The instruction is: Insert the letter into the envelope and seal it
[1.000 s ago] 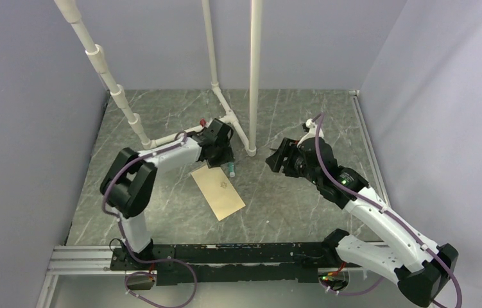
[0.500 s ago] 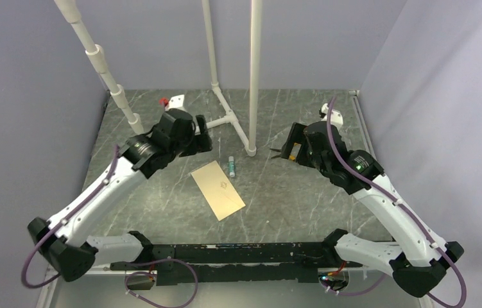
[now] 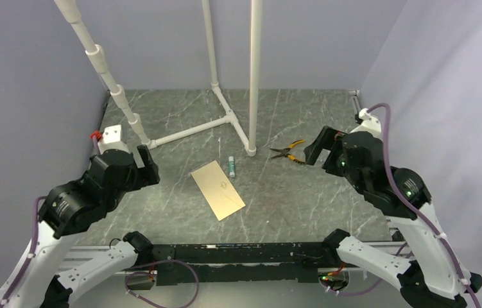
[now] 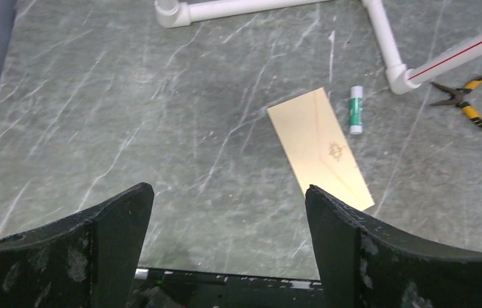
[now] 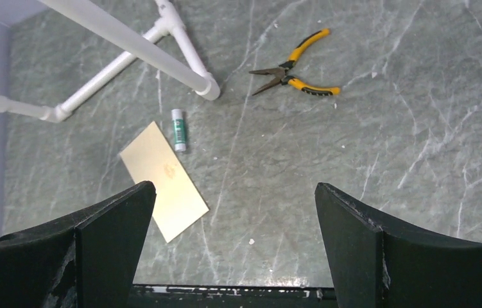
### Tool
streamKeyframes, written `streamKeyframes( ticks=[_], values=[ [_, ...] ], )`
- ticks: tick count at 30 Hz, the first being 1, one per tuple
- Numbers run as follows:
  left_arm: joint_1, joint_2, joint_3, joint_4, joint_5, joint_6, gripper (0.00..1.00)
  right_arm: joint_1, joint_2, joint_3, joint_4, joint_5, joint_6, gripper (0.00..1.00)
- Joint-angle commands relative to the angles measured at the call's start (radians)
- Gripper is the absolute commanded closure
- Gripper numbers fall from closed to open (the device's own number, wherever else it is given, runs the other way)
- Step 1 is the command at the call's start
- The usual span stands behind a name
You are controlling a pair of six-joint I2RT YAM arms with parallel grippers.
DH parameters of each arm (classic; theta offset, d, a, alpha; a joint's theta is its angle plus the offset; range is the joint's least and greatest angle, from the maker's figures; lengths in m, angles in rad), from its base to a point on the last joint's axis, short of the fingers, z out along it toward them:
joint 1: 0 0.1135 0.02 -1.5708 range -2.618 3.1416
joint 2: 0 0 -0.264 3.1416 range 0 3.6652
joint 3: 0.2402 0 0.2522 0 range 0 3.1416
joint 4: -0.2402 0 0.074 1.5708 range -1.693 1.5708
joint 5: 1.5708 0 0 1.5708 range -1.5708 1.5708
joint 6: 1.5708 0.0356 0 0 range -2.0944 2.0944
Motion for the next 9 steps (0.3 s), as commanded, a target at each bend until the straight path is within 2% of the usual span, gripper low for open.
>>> streamKeyframes(
  ticks=[1, 9],
  values=[
    [-0.002, -0.061, 0.033, -0.115, -0.067, -0.002, 0.07, 0.001, -0.044, 0.036, -0.027, -0.053, -0.03, 0.0],
    [-0.002, -0.13, 0.038, -0.121, -0.067, 0.004, 0.07, 0.001, -0.096, -0.009, 0.043, -0.125, -0.038, 0.0]
  ],
)
